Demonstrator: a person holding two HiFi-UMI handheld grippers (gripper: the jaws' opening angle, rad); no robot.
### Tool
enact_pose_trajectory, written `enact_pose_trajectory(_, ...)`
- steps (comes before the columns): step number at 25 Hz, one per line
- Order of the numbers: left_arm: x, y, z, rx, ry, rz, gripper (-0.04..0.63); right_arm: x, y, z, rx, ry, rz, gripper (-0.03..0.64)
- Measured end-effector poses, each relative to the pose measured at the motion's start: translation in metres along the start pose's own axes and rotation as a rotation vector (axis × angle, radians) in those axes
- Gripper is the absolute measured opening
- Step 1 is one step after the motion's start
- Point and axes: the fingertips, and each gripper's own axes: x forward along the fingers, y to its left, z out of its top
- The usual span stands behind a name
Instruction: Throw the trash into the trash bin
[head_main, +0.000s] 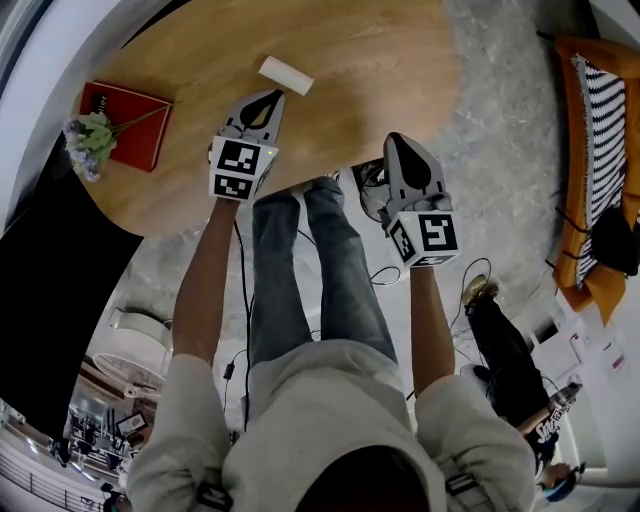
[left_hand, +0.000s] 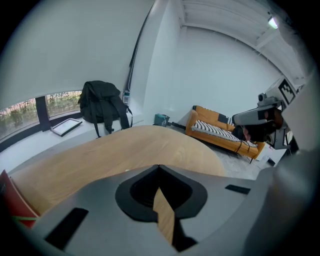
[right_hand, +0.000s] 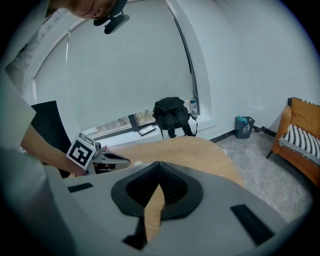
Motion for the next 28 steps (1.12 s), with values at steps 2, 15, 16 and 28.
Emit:
enact_pose_trajectory(2, 0.004, 0.007, -0.002, -0.012, 0.008, 0.007, 0.017, 0.002, -0.002, -0.001, 0.004, 0.005, -0.003, 0.029)
enact_pose_trajectory(15, 0.033, 0.053, -0.013, -0.066, 0.085, 0.025, 0.175, 0.010, -0.011, -0.005, 0.013, 0.038, -0.018, 0.029)
enact_pose_trajectory(16, 0.035, 0.054, -0.013, -0.074, 0.086, 0.023, 0.197, 0.011, -0.011, -0.005, 0.013, 0.039, -0.017, 0.029)
enact_pose_trajectory(28, 0.056, 0.051, -0.013, -0.177, 0.095, -0.059, 0.245, 0.017, -0.013, -0.005, 0.012, 0.049, -0.015, 0.029)
